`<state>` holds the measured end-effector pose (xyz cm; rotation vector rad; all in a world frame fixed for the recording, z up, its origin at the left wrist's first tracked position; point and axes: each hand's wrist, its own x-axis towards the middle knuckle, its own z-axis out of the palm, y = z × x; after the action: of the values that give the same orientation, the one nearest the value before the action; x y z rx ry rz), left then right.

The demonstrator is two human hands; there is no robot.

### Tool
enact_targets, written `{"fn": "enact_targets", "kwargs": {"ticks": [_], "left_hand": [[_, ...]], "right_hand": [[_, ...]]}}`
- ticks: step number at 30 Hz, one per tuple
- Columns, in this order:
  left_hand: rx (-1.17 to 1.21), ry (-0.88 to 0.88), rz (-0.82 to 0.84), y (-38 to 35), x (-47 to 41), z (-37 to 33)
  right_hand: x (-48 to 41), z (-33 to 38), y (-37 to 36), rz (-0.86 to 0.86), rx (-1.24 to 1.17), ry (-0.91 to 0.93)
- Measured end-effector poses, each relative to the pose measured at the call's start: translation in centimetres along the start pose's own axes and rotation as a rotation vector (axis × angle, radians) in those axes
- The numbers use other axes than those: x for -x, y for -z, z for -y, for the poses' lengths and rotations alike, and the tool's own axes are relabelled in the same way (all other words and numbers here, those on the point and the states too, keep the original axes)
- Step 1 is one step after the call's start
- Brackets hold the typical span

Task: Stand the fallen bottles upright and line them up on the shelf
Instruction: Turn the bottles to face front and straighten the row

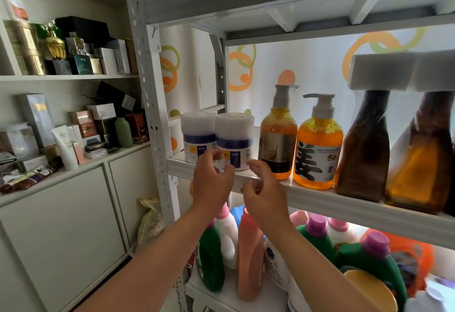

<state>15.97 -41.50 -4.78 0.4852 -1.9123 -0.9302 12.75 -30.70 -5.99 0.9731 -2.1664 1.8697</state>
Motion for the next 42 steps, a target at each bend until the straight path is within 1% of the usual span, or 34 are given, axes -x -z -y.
{"fn": "enact_targets", "kwargs": {"ticks": [2,3,4,8,12,17,20,24,31,38,40,42], "left_hand": [[0.035,-0.028,0.094,-0.9,1.0,-1.0],[0.051,-0.023,0.151,-1.3,1.4,-1.4],[0.057,-0.01,0.202,-1.7,1.7,-1.8],[0.029,0.098,0.421,-2.8,1.8,-3.1],[0.046,0.157,0.501,-3.1,1.4,-3.2],[0.11,0.185,0.47,-2.9,1.4,-3.3],[0.133,0.176,0.449,-2.8,1.1,-3.1],[0.152,0.164,0.433,-3.0,1.1,-2.3],[0.182,0.129,0.425,-3.1,1.7,-1.8],[0.19,0.144,0.452,-3.1,2.2,-1.8],[0.233,0.164,0.437,-3.1,2.5,-1.9],[0.235,0.146,0.357,-3.2,3.2,-2.4]], "right_hand": [[0.7,-0.2,0.6,-0.2,-0.025,-0.001],[1.0,-0.4,0.8,-0.262,-0.035,-0.015],[1.1,-0.5,1.0,-0.288,-0.043,-0.033],[0.6,-1.0,1.5,-0.209,-0.051,-0.123],[0.3,-0.9,2.1,-0.128,-0.062,-0.155],[0.4,-0.9,2.2,-0.063,-0.022,-0.165],[0.3,-0.9,1.9,-0.014,-0.025,-0.196],[0.4,-0.9,1.8,0.029,-0.036,-0.182],[0.6,-1.4,1.9,0.019,-0.049,-0.175],[0.2,-1.0,2.8,0.04,-0.038,-0.237],[0.4,-0.9,3.2,0.003,-0.047,-0.223],[0.8,-0.8,3.8,-0.087,-0.057,-0.187]]}}
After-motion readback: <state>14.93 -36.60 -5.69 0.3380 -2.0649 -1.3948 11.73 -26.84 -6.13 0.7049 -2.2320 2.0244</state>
